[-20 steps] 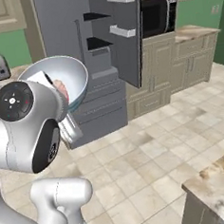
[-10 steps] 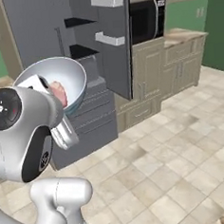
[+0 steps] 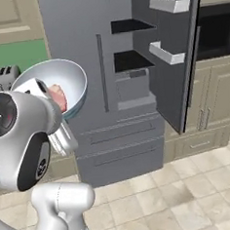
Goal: Place one of the steaks on the plate and the other in the bowl. Then place the bowl in the fridge.
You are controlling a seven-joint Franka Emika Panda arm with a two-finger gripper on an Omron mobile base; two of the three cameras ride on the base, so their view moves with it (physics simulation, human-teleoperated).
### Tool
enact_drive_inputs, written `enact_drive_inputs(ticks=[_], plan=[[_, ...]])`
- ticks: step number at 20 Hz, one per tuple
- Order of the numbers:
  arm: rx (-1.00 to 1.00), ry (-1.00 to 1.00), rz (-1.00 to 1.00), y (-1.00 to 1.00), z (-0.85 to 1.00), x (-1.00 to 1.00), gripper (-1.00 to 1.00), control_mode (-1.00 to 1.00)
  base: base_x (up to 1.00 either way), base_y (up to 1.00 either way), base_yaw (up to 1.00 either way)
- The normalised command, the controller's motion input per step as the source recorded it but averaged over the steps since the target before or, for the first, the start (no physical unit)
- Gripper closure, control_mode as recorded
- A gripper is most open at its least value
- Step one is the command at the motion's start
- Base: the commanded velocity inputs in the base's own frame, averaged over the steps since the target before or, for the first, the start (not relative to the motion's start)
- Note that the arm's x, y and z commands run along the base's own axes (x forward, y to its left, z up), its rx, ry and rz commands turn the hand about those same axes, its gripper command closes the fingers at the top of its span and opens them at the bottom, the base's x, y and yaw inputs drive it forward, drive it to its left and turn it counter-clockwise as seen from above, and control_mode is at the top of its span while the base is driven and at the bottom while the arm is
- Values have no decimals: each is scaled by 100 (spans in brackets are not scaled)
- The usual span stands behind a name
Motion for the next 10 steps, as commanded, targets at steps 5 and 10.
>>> enact_drive_inputs(ticks=[5,10], plan=[[0,0,0,0,0,0,100,100,100,-18,34],[0,0,0,0,0,0,100,100,100,-19,48]])
